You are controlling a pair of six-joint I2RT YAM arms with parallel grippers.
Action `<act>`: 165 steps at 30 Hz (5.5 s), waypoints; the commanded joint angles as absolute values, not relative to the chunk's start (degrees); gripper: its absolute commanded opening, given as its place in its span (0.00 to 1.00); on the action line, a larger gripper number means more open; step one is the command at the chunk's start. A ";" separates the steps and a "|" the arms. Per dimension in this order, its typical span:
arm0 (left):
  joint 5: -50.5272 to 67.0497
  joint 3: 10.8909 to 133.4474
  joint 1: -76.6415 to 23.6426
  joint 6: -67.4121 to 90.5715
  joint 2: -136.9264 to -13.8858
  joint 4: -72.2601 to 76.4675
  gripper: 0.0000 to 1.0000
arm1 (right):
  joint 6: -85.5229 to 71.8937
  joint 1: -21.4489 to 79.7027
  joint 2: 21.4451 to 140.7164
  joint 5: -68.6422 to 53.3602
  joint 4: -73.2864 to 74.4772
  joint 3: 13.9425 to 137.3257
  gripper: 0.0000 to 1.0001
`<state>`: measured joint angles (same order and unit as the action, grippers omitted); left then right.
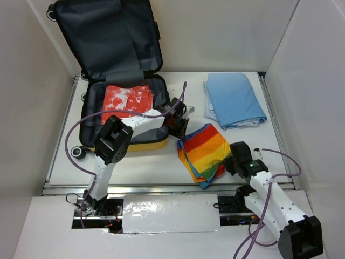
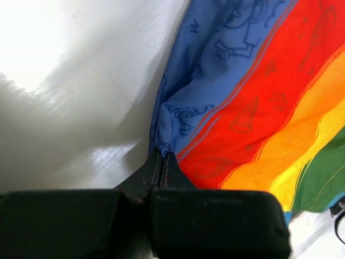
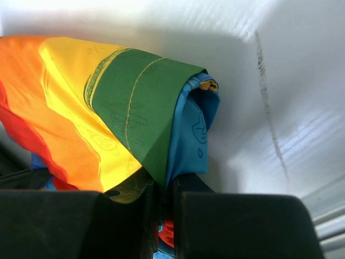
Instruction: Pack the luggage
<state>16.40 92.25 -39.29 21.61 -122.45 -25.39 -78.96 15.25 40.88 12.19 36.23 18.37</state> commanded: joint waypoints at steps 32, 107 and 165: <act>20.57 87.81 -12.94 19.69 -86.05 -32.08 0.00 | -43.52 24.69 85.84 3.28 28.13 89.01 0.00; 15.12 111.09 2.20 20.39 -121.13 -28.92 0.00 | -42.18 6.72 77.81 5.37 31.21 66.85 0.13; 18.20 95.98 -30.85 20.30 -87.10 -32.96 0.57 | -47.73 -2.03 60.26 5.88 33.05 54.97 0.60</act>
<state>19.22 94.63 -31.05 19.92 -88.49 -33.12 -49.89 -4.97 58.39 3.11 33.15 46.24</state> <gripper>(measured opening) 0.572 0.717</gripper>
